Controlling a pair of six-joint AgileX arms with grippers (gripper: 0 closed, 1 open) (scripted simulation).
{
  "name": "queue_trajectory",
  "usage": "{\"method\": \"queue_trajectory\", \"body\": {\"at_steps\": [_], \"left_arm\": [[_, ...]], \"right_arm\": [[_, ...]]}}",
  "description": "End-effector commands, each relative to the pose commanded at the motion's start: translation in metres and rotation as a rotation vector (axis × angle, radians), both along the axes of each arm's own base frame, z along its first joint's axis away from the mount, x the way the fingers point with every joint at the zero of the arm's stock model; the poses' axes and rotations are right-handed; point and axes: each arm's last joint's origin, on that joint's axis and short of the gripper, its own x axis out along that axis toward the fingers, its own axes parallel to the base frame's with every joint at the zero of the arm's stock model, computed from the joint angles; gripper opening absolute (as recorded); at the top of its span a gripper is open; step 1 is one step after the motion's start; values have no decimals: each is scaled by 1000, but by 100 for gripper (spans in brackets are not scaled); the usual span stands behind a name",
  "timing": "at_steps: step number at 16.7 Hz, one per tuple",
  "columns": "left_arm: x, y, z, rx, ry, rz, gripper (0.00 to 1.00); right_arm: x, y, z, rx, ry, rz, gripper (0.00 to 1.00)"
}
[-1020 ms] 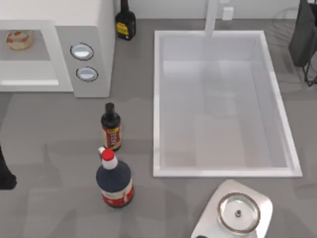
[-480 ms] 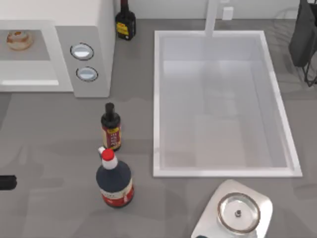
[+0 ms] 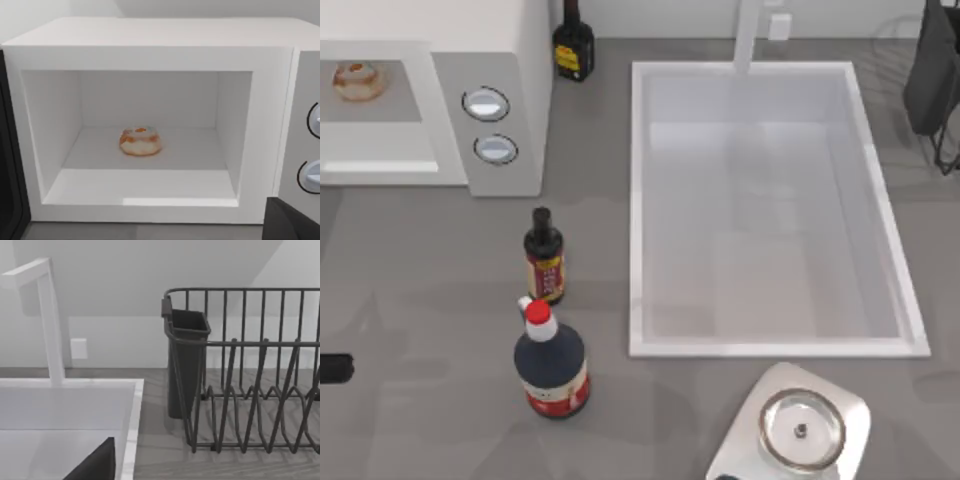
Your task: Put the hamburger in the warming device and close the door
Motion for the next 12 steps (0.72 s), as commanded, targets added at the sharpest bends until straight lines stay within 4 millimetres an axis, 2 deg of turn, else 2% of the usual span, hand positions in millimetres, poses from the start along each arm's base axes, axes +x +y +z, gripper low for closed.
{"method": "queue_trajectory", "body": {"at_steps": [12], "left_arm": [[6,-17,-13,0,0,0,0]], "right_arm": [[0,0,0,0,0,0,100]]}}
